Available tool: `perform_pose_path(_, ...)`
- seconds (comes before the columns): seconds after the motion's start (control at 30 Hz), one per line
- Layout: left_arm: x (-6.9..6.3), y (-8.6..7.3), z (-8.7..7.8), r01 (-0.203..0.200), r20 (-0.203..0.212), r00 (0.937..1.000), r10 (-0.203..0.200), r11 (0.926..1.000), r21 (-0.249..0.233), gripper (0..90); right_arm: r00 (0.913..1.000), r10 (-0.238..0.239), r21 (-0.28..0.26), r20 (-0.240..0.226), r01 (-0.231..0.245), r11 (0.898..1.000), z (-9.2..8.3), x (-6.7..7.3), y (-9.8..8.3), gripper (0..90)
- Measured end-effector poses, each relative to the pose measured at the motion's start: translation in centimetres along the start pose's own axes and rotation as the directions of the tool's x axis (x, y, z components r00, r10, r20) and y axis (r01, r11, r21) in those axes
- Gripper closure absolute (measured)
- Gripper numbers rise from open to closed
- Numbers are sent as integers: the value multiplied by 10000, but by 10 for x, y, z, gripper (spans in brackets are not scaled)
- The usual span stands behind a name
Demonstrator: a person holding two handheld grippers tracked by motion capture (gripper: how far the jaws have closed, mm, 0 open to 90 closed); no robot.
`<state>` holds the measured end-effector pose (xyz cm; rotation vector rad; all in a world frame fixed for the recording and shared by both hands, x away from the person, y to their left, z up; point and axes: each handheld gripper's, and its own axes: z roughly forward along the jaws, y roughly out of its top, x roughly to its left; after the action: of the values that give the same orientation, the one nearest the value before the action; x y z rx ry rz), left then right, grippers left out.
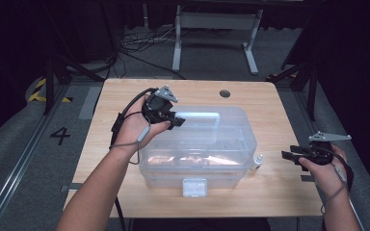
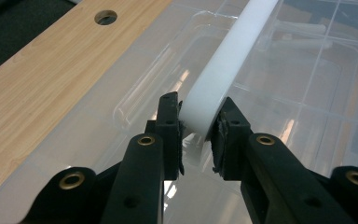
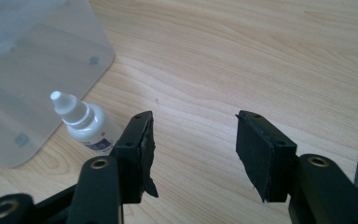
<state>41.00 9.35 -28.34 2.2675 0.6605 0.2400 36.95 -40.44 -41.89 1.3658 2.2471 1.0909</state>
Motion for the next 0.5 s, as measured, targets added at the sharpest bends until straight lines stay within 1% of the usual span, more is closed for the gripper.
perform_pose_path(0.13, 3, 4, -1, 82, 84, 9999, -83, 9999, 116, 752, 9999, -153, -191, -20, 152, 9997, -4, 4, 3, 487)
perform_pose_path(0.27, 7, 8, -1, 150, 83, 9999, -152, 9996, 248, 751, 9995, -308, -370, -44, 306, 9988, -8, 9, 6, 506)
perform_pose_path(0.37, 9, 11, -1, 223, 161, 9996, -229, 9991, 356, 750, 9995, -220, -430, -212, 211, 9989, -12, 14, 7, 568)
perform_pose_path(0.43, 10, 12, -1, 282, 134, 9995, -287, 9990, 340, 750, 9990, -308, -416, -309, 295, 9987, -15, 17, 8, 616)
perform_pose_path(0.47, 10, 12, -1, 282, 134, 9995, -287, 9990, 340, 749, 9990, -308, -416, -309, 295, 9987, -15, 17, 8, 616)
perform_pose_path(0.5, 11, 14, -1, 318, 168, 9993, -325, 9986, 418, 749, 9987, -373, -364, -342, 361, 9987, -16, 20, 9, 640)
